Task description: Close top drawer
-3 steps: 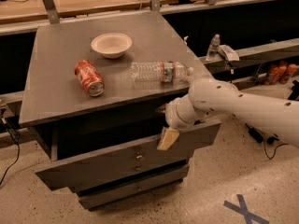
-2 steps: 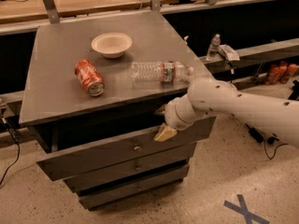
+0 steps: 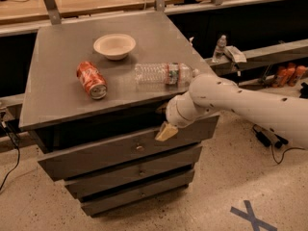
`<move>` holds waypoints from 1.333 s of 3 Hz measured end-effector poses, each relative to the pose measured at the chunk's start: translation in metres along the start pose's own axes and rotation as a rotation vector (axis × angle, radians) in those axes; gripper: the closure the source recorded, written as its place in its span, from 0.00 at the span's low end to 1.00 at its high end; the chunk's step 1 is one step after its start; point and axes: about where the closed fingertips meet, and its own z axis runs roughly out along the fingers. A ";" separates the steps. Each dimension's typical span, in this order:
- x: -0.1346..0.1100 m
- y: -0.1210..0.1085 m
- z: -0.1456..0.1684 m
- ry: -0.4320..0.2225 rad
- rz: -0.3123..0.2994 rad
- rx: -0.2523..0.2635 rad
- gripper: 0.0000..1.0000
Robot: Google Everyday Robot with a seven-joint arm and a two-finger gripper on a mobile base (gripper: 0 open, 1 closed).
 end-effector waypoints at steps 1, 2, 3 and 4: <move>0.000 0.003 -0.003 -0.005 0.000 0.004 0.10; -0.006 0.008 -0.018 -0.047 0.005 0.037 0.00; -0.006 0.008 -0.018 -0.047 0.005 0.037 0.00; -0.006 0.008 -0.018 -0.047 0.005 0.037 0.15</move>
Offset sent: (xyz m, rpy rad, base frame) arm -0.0444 -0.0126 0.0562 0.1789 -0.1128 -0.0245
